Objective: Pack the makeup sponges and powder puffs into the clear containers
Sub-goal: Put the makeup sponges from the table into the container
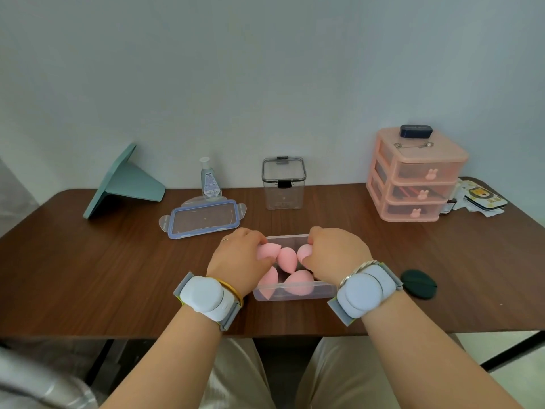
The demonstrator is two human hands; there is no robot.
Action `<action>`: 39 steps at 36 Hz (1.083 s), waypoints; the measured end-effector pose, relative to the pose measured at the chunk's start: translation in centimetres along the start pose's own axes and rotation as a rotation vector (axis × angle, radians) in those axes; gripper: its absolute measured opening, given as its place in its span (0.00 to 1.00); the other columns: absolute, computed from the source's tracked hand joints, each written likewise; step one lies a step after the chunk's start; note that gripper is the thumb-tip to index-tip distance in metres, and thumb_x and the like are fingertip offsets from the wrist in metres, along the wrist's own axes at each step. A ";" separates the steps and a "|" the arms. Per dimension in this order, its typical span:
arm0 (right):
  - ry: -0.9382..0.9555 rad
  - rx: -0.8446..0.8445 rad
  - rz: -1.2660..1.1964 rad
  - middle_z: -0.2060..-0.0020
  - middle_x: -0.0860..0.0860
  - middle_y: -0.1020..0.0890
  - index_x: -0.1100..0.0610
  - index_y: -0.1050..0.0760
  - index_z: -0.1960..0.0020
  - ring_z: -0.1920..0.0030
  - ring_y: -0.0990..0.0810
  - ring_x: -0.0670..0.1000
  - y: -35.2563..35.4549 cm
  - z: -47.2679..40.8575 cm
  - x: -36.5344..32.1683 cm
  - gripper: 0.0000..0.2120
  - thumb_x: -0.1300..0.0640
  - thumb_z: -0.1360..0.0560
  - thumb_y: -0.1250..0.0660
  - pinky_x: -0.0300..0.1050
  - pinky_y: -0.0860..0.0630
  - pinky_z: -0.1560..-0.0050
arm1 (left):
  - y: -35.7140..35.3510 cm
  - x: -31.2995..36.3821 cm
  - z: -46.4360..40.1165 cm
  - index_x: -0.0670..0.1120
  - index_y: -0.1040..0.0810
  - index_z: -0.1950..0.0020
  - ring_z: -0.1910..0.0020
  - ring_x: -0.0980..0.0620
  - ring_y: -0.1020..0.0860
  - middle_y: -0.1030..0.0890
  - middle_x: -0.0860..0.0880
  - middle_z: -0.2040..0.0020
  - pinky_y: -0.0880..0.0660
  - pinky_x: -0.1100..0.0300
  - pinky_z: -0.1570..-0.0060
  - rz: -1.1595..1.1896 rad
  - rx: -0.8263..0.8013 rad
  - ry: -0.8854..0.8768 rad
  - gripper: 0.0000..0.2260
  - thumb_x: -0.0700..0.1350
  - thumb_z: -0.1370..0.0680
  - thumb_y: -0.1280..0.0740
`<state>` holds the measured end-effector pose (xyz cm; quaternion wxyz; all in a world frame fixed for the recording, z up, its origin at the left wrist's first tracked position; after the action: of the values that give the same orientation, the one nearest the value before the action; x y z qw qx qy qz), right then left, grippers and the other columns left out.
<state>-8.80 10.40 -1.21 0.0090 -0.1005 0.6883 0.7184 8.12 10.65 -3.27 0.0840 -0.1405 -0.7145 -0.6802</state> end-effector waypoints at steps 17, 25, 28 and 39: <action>0.211 0.029 -0.009 0.49 0.49 0.23 0.49 0.25 0.39 0.47 0.29 0.50 0.3 0.1 -2.6 0.18 0.43 0.26 0.36 0.47 0.25 0.48 | -0.1 0.2 -0.1 0.54 0.25 0.36 0.40 0.52 0.27 0.27 0.52 0.36 0.28 0.57 0.41 -0.003 -0.012 0.009 0.17 0.56 0.23 0.35; 0.209 0.030 0.020 0.50 0.50 0.22 0.50 0.28 0.40 0.50 0.27 0.51 -1.2 -0.5 -3.3 0.18 0.42 0.26 0.37 0.48 0.26 0.53 | 0.0 0.1 0.0 0.53 0.25 0.33 0.40 0.53 0.27 0.27 0.53 0.35 0.29 0.60 0.44 0.004 -0.022 -0.018 0.17 0.55 0.21 0.38; 0.191 0.040 -0.003 0.50 0.51 0.22 0.51 0.28 0.42 0.52 0.25 0.51 -1.3 -0.6 -3.3 0.15 0.46 0.25 0.37 0.48 0.25 0.53 | 0.1 0.1 0.1 0.54 0.25 0.32 0.38 0.53 0.28 0.28 0.53 0.34 0.30 0.59 0.42 -0.002 -0.035 -0.025 0.18 0.55 0.21 0.38; 0.195 0.026 0.035 0.60 0.49 0.24 0.50 0.21 0.46 0.57 0.26 0.49 -0.9 -0.2 -3.2 0.14 0.46 0.23 0.41 0.43 0.28 0.58 | 0.0 -0.1 -0.1 0.53 0.25 0.39 0.45 0.54 0.25 0.25 0.52 0.39 0.27 0.60 0.46 0.006 -0.011 0.028 0.14 0.55 0.23 0.34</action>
<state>-5.52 10.68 -1.58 -0.0691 -0.1578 0.6968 0.6963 8.25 10.57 -3.28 0.0951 -0.1334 -0.7091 -0.6858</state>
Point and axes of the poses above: each hand's wrist, its own z-axis away from the middle knuckle, its own y-axis out of the back of the hand, x = y × z, the point moved 5 cm from there along -z, towards the middle knuckle
